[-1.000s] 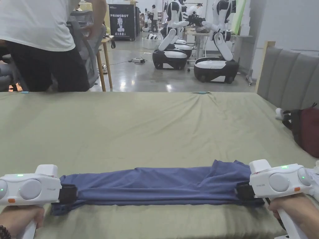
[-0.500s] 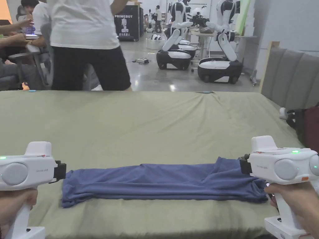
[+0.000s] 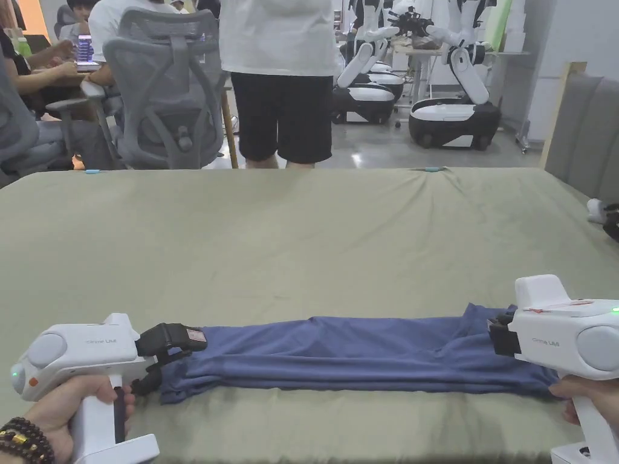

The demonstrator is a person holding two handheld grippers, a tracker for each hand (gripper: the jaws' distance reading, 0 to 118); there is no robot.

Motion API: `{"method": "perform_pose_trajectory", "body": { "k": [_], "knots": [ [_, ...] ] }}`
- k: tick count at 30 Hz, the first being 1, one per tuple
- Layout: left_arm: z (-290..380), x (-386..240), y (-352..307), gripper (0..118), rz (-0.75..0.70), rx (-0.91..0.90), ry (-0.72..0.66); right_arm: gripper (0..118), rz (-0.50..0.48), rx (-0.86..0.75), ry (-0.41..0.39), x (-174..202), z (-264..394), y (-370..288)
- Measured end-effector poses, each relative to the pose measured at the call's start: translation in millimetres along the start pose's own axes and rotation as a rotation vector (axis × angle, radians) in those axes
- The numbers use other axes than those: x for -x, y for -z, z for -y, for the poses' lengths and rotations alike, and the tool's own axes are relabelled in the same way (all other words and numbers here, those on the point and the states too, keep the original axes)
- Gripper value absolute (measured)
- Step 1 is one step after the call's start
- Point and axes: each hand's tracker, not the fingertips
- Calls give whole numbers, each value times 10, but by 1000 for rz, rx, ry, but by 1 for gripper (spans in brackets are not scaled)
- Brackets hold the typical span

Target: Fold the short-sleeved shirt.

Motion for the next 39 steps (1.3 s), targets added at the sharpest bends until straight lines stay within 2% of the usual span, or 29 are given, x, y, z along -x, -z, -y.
{"method": "perform_pose_trajectory", "body": {
  "k": [2,4,5,6,7,8,9,10,11,18,24,30,32,34,39],
  "knots": [
    [-40,-19,43,100,56,-50,8,0,-5,11,1,15,1,27],
    [-74,-51,189,99,98,-20,-26,0,4,20,-10,33,-1,57],
    [-81,-75,257,93,109,-5,-22,0,8,24,-12,36,1,69],
    [-91,-105,259,77,113,-1,-9,0,8,28,-12,34,4,82],
    [-94,-137,302,29,107,17,19,0,8,32,-9,30,6,94],
    [-88,-157,337,8,46,25,46,0,7,35,-7,30,10,97],
    [-70,-166,398,8,-49,50,54,0,6,38,-8,32,14,102],
    [-80,-109,413,8,-41,67,-6,0,6,40,-10,34,17,107],
    [-86,-85,374,8,14,50,-5,0,7,43,-12,34,15,120],
    [-298,12,39,7,0,4,32,0,-3,48,-25,104,-31,208],
    [-549,379,-615,7,-198,-146,13,0,-28,34,-21,206,-90,285],
    [-511,272,-677,7,-209,-140,53,0,-50,31,-23,292,-88,347],
    [-492,115,-662,7,-178,-133,65,0,-52,30,-26,305,-85,354],
    [-459,-133,-625,7,-88,-114,80,0,-53,28,-28,309,-89,350],
    [-247,-990,-314,7,64,-49,264,0,-56,12,-22,282,-106,322]
  ]
}}
